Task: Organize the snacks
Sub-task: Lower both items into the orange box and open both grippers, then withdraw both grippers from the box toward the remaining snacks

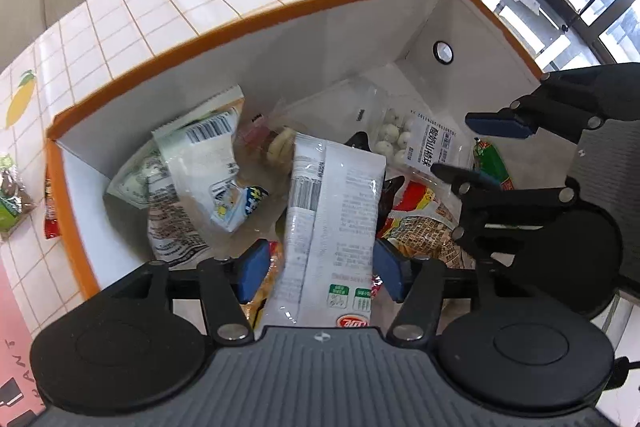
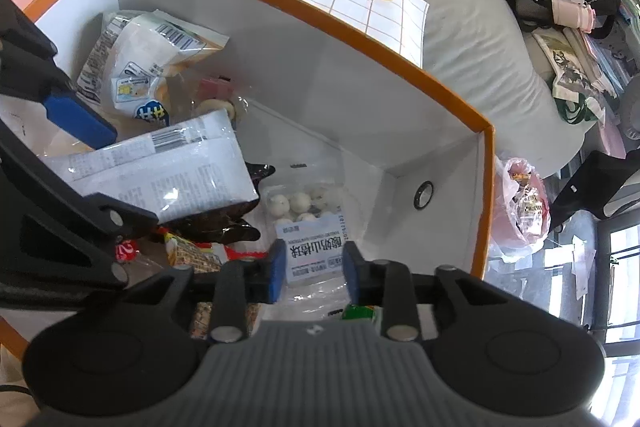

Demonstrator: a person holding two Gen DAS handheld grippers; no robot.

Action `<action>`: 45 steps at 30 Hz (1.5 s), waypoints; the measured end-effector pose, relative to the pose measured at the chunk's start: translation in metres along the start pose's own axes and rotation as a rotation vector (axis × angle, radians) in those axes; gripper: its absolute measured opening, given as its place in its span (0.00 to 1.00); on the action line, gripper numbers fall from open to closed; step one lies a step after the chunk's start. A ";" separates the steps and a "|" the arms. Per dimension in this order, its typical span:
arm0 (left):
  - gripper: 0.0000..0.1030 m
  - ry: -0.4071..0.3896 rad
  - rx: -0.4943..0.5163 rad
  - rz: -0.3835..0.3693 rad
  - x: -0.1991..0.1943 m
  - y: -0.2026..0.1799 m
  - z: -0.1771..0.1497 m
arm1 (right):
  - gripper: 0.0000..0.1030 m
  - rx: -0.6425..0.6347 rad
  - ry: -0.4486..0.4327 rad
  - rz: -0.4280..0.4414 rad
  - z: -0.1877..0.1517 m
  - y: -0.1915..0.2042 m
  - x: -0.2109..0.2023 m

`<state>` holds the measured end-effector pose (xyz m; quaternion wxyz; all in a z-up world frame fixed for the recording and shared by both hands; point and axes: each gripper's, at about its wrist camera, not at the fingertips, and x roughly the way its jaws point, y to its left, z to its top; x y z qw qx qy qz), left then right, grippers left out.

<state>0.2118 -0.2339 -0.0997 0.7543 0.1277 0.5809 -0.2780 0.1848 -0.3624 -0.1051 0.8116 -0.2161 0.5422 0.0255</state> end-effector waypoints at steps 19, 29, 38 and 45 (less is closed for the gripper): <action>0.74 -0.270 -0.022 0.002 -0.106 0.020 -0.040 | 0.74 0.239 -0.159 0.027 -0.005 0.008 -0.077; 0.74 -0.375 -0.053 0.044 -0.134 0.045 -0.086 | 0.77 0.466 -0.277 0.057 -0.016 0.044 -0.111; 0.74 -0.404 -0.128 0.088 -0.143 0.094 -0.130 | 0.77 0.490 -0.398 0.059 -0.010 0.101 -0.130; 0.74 -0.409 -0.172 0.125 -0.142 0.139 -0.155 | 0.77 0.412 -0.424 0.085 0.018 0.146 -0.126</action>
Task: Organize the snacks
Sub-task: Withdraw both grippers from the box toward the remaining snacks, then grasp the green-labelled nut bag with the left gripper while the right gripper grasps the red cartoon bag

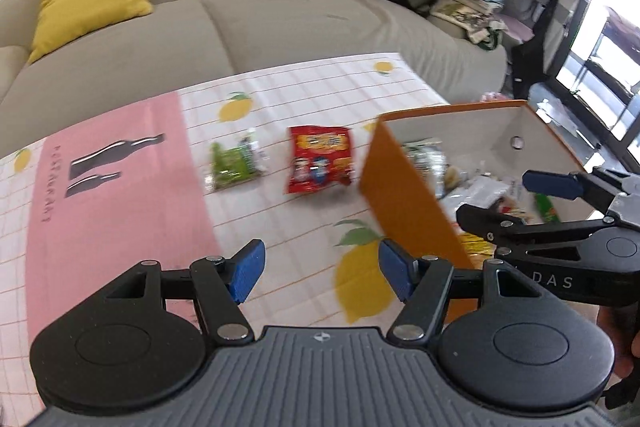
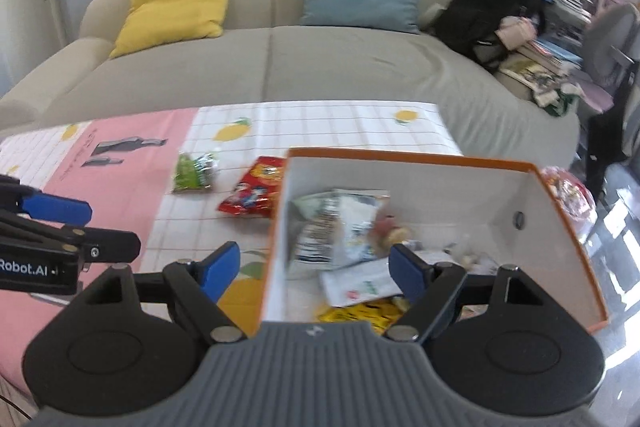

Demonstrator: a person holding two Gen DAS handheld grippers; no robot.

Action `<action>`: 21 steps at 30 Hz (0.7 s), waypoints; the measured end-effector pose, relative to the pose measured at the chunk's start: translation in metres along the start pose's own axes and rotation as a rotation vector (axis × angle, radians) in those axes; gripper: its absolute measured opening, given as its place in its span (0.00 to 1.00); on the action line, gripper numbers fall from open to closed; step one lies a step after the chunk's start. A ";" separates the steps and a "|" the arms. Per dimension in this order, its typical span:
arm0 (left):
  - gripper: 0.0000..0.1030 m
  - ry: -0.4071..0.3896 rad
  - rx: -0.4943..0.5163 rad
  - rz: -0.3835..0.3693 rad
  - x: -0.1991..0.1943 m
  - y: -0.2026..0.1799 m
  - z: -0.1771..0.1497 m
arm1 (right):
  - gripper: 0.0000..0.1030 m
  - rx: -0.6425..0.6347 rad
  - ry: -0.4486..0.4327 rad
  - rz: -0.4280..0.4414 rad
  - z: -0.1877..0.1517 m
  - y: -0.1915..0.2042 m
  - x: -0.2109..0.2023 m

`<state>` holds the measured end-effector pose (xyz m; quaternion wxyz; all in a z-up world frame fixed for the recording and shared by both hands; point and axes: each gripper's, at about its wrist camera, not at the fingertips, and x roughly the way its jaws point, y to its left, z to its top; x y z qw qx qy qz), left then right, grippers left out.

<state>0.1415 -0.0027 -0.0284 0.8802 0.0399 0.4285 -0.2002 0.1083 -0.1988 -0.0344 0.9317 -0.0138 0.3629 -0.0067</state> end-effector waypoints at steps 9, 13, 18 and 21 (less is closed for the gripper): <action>0.74 -0.006 -0.035 0.008 0.014 0.060 -0.005 | 0.77 -0.131 0.027 0.060 0.025 0.050 0.042; 0.74 -0.017 -0.053 0.010 0.025 0.080 -0.004 | 0.77 -0.149 0.056 0.068 0.034 0.065 0.066; 0.74 -0.014 -0.046 -0.001 0.044 0.099 0.002 | 0.77 -0.178 0.119 0.066 0.047 0.075 0.099; 0.74 -0.004 -0.046 -0.013 0.058 0.106 0.009 | 0.77 -0.185 0.162 0.071 0.055 0.075 0.116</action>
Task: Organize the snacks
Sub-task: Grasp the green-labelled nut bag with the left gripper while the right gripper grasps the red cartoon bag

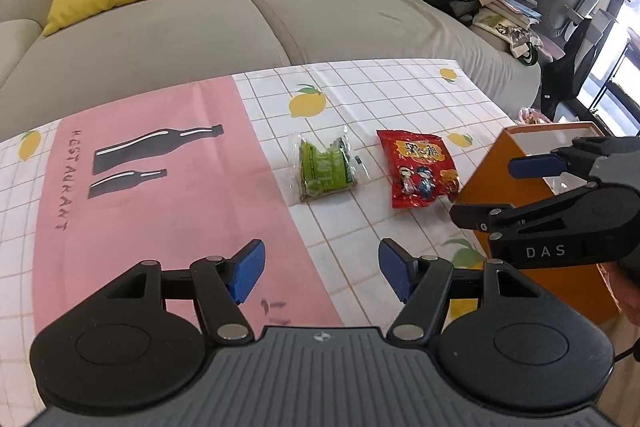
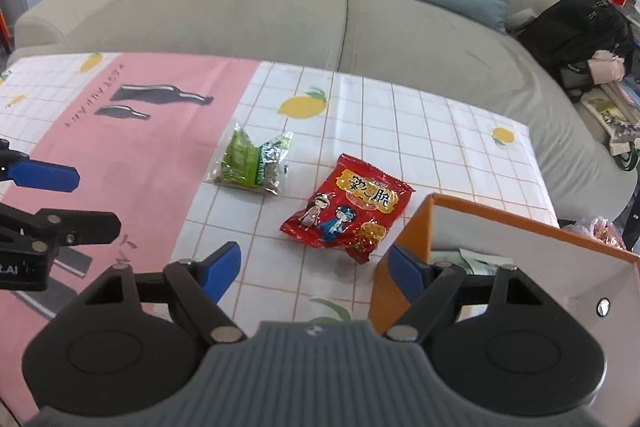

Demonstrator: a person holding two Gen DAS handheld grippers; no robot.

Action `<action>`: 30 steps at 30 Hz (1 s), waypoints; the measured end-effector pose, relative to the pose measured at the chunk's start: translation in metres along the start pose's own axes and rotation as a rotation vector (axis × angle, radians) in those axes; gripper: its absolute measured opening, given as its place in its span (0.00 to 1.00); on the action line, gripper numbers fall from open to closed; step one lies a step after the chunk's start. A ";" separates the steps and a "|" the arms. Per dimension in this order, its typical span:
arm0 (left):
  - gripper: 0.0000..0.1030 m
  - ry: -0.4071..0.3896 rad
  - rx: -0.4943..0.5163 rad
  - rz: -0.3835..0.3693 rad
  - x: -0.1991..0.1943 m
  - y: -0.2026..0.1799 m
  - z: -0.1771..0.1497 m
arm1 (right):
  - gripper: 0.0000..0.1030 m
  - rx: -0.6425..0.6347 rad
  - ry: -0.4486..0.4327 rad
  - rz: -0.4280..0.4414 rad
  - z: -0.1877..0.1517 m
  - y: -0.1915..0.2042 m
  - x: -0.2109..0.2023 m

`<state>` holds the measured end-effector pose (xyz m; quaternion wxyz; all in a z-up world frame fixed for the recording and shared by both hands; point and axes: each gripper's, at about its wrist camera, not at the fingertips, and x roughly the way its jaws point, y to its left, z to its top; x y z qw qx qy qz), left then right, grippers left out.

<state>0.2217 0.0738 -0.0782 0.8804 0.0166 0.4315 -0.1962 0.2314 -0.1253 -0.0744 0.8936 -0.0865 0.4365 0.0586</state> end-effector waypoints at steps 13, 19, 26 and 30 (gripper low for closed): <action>0.81 0.005 -0.001 -0.011 0.079 0.007 0.047 | 0.78 -0.136 0.114 -0.063 0.042 0.001 0.074; 0.82 0.034 -0.085 -0.036 0.118 0.015 0.061 | 0.79 -0.158 0.176 -0.076 0.047 0.002 0.102; 0.78 0.091 -0.102 0.001 0.147 0.009 0.061 | 0.80 -0.149 0.217 -0.091 0.048 -0.008 0.118; 0.70 0.116 -0.095 -0.003 0.148 0.009 0.056 | 0.86 -0.108 0.260 -0.105 0.051 -0.011 0.127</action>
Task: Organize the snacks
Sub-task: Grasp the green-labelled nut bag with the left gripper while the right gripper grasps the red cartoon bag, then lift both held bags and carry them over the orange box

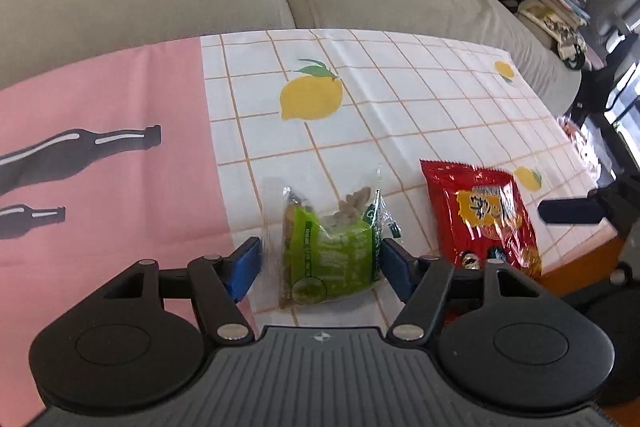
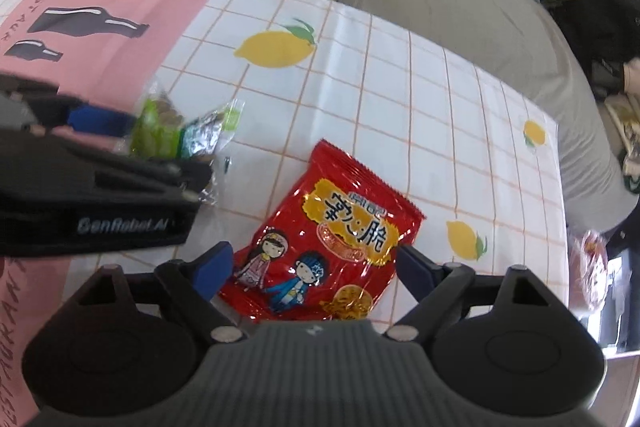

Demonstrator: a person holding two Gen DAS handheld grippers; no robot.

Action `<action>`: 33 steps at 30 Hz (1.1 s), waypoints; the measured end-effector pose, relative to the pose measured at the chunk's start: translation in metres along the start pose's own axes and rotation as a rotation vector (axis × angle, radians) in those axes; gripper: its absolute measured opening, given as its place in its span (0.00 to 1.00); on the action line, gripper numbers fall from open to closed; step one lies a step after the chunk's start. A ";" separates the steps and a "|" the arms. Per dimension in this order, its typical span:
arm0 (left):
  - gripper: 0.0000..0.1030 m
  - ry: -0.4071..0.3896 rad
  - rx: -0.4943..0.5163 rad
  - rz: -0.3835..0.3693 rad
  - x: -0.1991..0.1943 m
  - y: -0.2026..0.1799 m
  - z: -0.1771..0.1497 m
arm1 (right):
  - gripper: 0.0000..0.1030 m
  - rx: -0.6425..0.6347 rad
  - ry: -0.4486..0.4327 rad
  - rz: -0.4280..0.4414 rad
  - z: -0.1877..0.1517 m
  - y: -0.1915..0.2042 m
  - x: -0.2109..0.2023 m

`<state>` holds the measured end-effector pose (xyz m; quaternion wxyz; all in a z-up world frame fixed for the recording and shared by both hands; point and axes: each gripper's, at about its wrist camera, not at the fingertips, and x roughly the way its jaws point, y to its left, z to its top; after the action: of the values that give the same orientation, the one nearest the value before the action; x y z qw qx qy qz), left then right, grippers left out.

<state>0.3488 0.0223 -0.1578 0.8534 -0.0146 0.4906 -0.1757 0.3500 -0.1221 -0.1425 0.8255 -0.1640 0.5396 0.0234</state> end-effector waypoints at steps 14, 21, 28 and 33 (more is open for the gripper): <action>0.46 0.071 -0.178 0.051 -0.034 0.034 -0.028 | 0.79 0.098 0.100 0.010 0.008 0.003 0.017; 0.46 0.079 -0.234 0.096 -0.059 0.039 -0.059 | 0.72 0.015 0.054 0.106 -0.002 0.032 0.002; 0.45 0.102 -0.298 0.106 -0.083 0.046 -0.093 | 0.71 -0.226 -0.025 0.204 -0.043 0.079 -0.028; 0.45 0.104 -0.344 0.096 -0.097 0.049 -0.116 | 0.71 -0.288 -0.057 0.288 -0.071 0.088 -0.045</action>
<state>0.2204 0.1158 -0.1470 0.8192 -0.1279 0.5569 -0.0488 0.2494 -0.0542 -0.1496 0.7966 -0.2007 0.5249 0.2228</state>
